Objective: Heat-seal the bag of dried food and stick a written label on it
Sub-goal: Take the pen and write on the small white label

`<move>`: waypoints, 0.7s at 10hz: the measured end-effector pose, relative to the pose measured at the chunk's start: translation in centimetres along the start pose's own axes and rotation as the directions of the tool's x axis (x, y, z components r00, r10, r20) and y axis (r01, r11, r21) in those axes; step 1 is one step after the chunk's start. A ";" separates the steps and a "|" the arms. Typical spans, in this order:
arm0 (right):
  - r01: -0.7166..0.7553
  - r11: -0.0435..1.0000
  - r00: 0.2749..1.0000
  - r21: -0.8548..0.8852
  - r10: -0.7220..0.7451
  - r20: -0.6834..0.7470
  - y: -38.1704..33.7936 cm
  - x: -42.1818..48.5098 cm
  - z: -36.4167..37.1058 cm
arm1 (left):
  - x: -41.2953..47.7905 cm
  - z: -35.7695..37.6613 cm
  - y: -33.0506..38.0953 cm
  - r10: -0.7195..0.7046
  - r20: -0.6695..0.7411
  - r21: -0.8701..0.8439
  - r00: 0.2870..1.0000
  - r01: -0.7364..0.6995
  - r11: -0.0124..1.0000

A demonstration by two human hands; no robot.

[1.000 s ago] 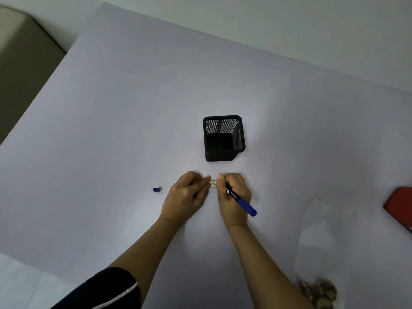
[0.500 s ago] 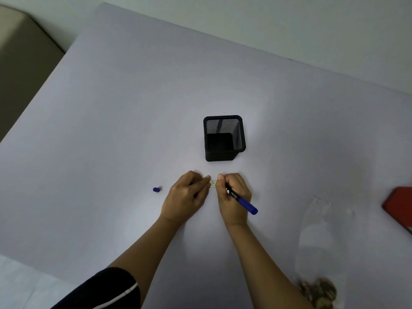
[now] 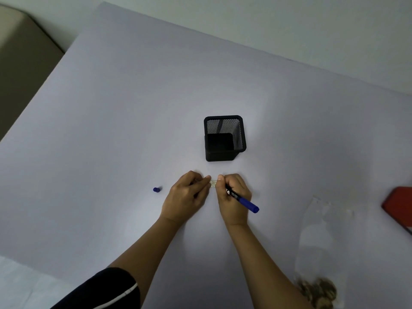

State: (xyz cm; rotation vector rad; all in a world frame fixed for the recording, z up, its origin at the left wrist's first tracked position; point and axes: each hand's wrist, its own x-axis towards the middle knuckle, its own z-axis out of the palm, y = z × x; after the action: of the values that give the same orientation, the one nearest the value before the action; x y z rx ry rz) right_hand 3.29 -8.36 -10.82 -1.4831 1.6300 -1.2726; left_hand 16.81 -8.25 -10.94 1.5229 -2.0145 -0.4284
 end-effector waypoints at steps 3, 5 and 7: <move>0.016 1.000 1.000 0.001 -0.016 0.007 0.1 0.0 0.0 | 0.1 0.0 0.0 -0.012 -0.003 -0.006 1.000 0.011 1.000; 0.018 1.000 1.000 0.013 -0.018 0.002 0.0 -0.1 0.0 | 0.0 0.0 0.0 -0.012 -0.001 -0.010 1.000 0.012 1.000; 0.030 0.999 1.000 -0.010 -0.030 -0.006 0.1 0.0 0.0 | 0.1 0.0 0.1 -0.009 -0.003 -0.003 1.000 0.009 1.000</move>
State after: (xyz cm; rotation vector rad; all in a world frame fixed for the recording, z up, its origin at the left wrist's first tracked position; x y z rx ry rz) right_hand 3.24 -8.34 -10.96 -1.5164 1.6262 -1.2886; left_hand 16.74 -8.31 -10.90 1.5304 -2.0052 -0.4323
